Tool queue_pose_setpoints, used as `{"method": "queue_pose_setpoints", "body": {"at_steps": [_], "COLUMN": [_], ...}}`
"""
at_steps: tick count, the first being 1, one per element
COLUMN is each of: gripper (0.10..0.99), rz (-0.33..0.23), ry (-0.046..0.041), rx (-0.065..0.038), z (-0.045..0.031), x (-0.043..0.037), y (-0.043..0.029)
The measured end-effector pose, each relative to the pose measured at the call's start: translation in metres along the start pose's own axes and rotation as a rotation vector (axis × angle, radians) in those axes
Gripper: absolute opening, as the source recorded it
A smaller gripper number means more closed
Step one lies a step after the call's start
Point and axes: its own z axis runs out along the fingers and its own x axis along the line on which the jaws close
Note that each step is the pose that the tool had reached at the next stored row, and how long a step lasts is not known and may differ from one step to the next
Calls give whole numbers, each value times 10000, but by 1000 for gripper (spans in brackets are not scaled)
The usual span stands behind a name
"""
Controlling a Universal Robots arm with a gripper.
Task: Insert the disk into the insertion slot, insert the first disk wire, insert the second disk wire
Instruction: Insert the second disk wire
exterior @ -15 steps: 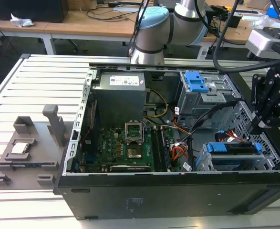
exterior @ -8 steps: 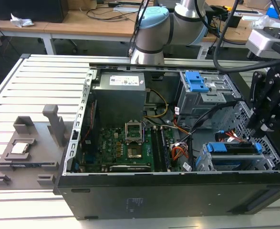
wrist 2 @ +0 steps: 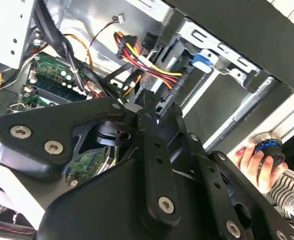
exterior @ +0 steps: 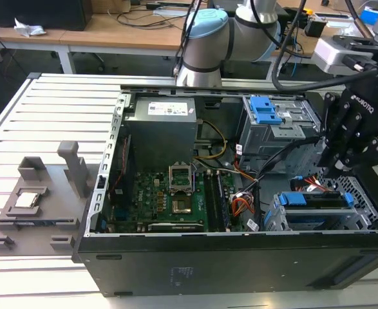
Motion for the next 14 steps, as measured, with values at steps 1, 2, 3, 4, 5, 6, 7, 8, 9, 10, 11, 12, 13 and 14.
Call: {"method": "queue_pose_setpoints", "body": {"at_steps": [1, 2, 3, 4, 5, 6, 7, 8, 9, 10, 11, 12, 13, 14], "gripper": [302, 302, 302, 302, 302, 302, 302, 302, 302, 302, 302, 302, 302, 302], "rz": [-45, -91, -129, -164, -187, -204, -214, -219, -220, -223, -226, -229, -231, -243], "ry": [2, 4, 7, 9, 10, 11, 11, 11, 11, 11, 12, 13, 13, 13], "rx": [5, 10, 13, 17, 20, 21, 23, 23, 23, 24, 27, 34, 41, 47], "z": [7, 15, 23, 35, 48, 61, 69, 74, 77, 81, 84, 89, 92, 95], "x": [-5, -6, -7, -8, -9, -10, -11, -12, -12, -12, -12, -12, -14, -18], "y": [19, 37, 57, 88, 122, 171, 212, 245, 270, 300, 337, 401, 438, 478]}}
